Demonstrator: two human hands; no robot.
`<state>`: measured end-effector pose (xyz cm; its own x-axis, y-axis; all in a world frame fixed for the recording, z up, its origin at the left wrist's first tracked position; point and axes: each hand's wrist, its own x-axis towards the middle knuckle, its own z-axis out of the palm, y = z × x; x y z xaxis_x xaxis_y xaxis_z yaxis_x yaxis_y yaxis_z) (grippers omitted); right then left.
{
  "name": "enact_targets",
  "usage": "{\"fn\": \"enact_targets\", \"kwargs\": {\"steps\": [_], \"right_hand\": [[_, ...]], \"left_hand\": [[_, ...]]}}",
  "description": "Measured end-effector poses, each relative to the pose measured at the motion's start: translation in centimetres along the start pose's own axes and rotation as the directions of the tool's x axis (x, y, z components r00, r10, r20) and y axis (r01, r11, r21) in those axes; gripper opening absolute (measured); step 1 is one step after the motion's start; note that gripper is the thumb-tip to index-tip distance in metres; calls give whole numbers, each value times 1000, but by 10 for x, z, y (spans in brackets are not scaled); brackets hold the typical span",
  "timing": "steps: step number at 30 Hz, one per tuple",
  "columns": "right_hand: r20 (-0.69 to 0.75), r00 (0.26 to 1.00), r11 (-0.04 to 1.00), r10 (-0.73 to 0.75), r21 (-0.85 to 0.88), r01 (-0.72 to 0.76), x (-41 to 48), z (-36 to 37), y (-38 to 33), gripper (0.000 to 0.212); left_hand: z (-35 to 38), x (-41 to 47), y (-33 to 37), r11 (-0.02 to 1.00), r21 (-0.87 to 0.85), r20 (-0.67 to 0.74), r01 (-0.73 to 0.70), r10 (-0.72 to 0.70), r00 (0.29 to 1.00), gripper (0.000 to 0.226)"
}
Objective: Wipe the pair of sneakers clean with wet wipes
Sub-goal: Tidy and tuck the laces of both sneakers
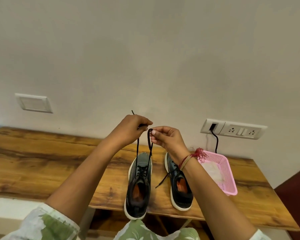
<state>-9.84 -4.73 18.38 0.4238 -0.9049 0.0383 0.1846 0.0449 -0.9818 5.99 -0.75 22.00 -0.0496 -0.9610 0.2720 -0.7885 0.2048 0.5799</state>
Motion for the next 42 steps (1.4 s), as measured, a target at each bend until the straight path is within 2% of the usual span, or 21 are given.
{"fn": "enact_targets", "kwargs": {"steps": [3, 6, 9, 13, 16, 21, 24, 27, 29, 32, 34, 38, 42], "right_hand": [[-63, 998, 995, -21, -95, 15, -4, 2, -3, 7], [-52, 998, 982, -38, -187, 28, -6, 4, -6, 6], [-50, 998, 995, -37, -100, 32, -9, 7, -12, 8], [-69, 997, 997, -40, 65, 44, -11, 8, -23, 10], [-91, 993, 994, -71, 80, 79, -14, 9, -29, 15], [-140, 986, 995, -90, 31, 95, -18, 9, -37, 7], [-179, 982, 996, -66, 41, 75, -19, 11, -38, 8], [-212, 976, 999, -51, -2, 51, -20, 17, -36, 7], [-209, 977, 999, -46, -23, 42, -22, 23, -36, 7], [-219, 974, 998, -60, -44, 51, -23, 27, -38, 6], [-241, 967, 996, -81, -53, 70, -23, 27, -40, 7], [-264, 950, 986, -167, -28, 165, -21, 25, -42, 7], [-224, 956, 978, -191, 37, 205, -20, 23, -44, 9]], "left_hand": [[-3, -1, 0, 1000, 22, -13, -17, 17, 1000, 38], [-4, -1, -1, 996, 54, -56, -74, 77, 995, 49], [-3, -3, -2, 991, 101, -69, -91, 98, 993, 61], [-6, -5, 3, 990, 79, -100, -115, 123, 987, 74], [-11, -5, 8, 987, 72, -152, -145, 154, 976, 75], [-14, -5, 12, 985, 80, -166, -152, 163, 973, 82], [-12, -6, 16, 992, -2, -209, -124, 121, 970, 87], [-12, -6, 21, 967, -240, -308, -83, 5, 951, 92], [-12, -6, 22, 909, -414, -362, -52, -112, 925, 81], [-12, -5, 22, 813, -583, -344, 1, -247, 906, 40], [-13, -5, 23, 769, -639, -300, 11, -262, 917, 15], [-12, -5, 25, 684, -730, -262, -6, -271, 926, 9], [-8, -6, 28, 654, -756, -233, -11, -253, 939, 11]]}}
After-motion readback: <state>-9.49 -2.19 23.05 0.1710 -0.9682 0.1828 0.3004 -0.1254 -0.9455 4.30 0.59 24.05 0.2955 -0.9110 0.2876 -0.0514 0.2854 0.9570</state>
